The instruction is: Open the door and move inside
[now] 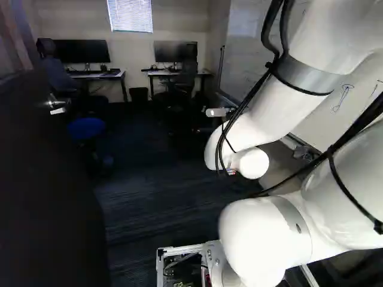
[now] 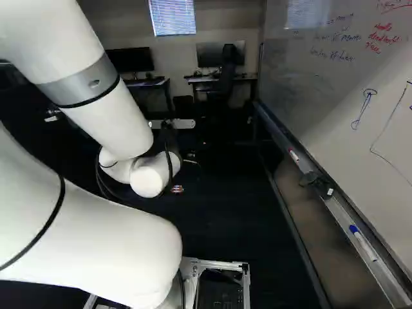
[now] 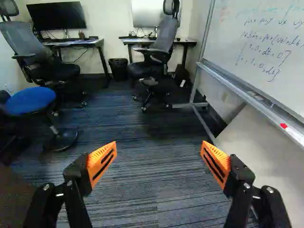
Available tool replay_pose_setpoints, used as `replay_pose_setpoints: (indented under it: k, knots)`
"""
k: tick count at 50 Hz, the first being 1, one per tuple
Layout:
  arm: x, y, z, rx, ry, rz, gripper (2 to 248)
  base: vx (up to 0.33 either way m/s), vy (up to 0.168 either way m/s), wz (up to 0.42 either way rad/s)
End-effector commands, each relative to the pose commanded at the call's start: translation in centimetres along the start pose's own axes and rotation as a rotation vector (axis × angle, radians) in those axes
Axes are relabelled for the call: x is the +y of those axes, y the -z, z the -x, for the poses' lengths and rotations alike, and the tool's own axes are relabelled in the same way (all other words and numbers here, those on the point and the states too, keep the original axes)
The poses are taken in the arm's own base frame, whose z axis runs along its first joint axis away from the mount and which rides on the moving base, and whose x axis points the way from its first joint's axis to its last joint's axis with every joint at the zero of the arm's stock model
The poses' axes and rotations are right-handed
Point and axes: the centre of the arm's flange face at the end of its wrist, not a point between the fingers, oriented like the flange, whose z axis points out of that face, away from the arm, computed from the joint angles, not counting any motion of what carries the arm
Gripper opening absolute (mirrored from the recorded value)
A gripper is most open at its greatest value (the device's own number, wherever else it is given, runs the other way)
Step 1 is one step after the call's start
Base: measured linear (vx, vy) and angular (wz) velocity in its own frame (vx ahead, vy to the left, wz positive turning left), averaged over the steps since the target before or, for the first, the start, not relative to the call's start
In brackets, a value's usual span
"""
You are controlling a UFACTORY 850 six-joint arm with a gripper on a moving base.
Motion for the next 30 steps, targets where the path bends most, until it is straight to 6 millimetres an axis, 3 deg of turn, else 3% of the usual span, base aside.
replay_pose_setpoints:
  k: [30]
  knots:
    - [0.00,0.00,0.00,0.000,0.000,0.000,247,0.208,0.005,0.002]
